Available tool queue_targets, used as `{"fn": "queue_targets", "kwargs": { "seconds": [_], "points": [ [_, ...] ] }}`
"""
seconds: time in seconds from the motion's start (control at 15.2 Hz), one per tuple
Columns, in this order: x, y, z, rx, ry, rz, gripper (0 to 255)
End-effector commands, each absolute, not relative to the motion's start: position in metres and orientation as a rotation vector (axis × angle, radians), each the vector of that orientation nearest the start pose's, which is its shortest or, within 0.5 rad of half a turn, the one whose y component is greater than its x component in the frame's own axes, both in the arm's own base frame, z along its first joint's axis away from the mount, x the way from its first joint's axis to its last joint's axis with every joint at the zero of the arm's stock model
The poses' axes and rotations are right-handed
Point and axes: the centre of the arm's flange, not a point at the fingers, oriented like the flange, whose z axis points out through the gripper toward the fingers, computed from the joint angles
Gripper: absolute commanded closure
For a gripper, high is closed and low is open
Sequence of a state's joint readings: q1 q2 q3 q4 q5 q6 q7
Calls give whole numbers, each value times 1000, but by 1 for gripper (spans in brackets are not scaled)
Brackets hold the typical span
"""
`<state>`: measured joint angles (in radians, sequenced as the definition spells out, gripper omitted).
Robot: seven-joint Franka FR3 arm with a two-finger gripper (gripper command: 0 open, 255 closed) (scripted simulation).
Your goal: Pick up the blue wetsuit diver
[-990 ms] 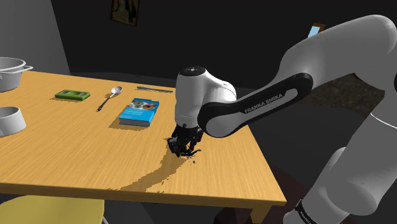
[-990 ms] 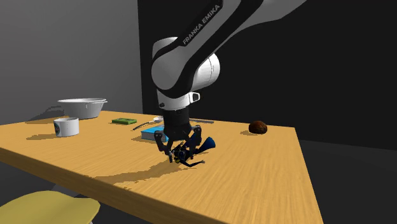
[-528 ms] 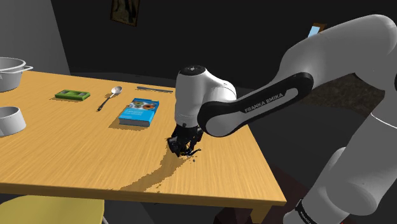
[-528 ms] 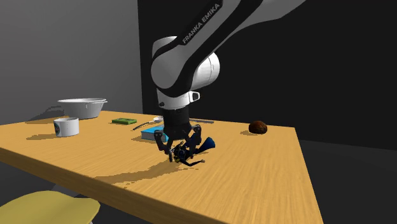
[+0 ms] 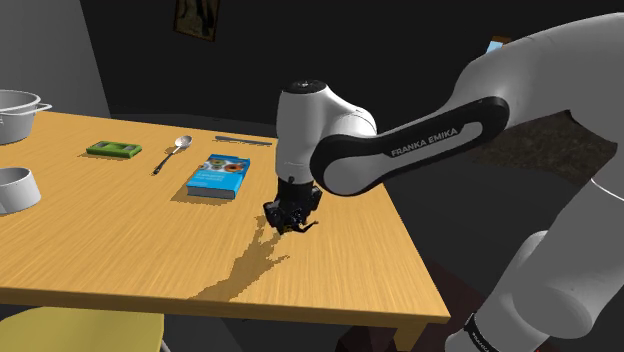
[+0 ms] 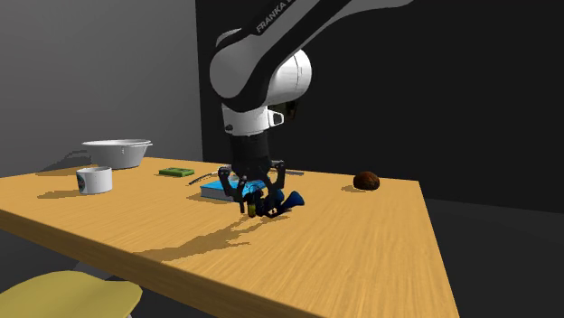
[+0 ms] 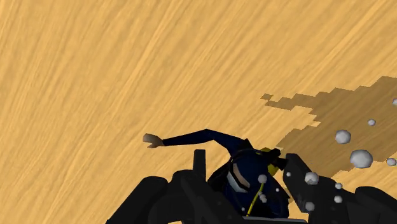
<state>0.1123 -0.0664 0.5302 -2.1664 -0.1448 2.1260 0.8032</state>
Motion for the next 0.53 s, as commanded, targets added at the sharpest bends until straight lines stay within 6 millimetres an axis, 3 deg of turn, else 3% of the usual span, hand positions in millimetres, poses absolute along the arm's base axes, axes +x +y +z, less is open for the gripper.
{"fn": "queue_targets", "kwargs": {
  "seconds": [0.0,0.33,0.46],
  "points": [
    [423,312,434,-3241,139,-188,255],
    [423,312,461,-3241,139,-188,255],
    [423,312,462,-3241,139,-188,255]
  ]
}}
